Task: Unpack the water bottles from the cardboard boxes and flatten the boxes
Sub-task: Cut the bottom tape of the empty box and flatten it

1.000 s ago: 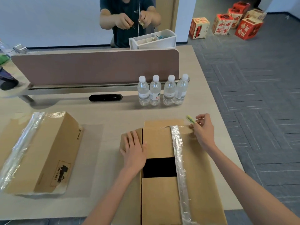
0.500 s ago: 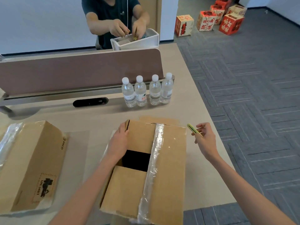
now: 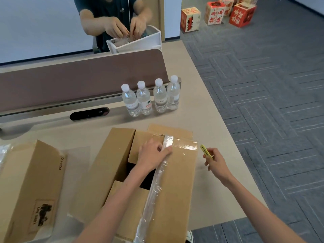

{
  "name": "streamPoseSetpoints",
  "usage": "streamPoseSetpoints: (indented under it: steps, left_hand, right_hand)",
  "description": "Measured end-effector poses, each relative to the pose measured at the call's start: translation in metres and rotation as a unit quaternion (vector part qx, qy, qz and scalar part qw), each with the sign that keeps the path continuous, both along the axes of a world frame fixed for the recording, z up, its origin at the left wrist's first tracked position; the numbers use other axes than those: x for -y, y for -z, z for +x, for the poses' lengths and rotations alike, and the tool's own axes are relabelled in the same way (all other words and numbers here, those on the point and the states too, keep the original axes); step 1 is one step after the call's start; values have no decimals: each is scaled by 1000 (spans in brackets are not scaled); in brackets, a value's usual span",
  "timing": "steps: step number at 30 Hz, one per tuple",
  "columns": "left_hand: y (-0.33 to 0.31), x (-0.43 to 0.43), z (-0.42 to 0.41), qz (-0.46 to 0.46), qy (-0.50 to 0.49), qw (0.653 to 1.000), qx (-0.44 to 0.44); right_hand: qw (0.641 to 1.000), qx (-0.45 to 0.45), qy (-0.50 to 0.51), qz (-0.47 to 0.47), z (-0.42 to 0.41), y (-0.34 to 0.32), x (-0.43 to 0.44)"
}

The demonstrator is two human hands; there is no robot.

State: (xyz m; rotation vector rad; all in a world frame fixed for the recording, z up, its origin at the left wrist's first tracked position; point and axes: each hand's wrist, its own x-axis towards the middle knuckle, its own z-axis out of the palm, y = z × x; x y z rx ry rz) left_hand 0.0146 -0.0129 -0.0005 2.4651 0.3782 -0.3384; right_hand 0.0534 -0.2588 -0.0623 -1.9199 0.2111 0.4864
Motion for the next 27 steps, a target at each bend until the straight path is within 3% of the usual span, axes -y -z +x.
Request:
streamPoseSetpoints:
  steps: [2,6,15,21,27]
  left_hand:
    - [1,0,1,-20,-17,1000,6]
    - [2,-5,1,-174,-81,981,-24]
    - [8,-8,4,-242,-91,965,-40]
    - [7,-8,3,-254,-95,962,-42]
    - [12,-8,5,-271,-98,957,-40]
  right_hand:
    - [1000,-8,1,2,-1,4,4]
    - [1000,-13,-6,-21,2,18,12]
    - [996,74,-57,1,44,-23,0]
    - [967,90,-236,10,83,-89,-39]
    - [915,129,-371,-89,97,-104,-76]
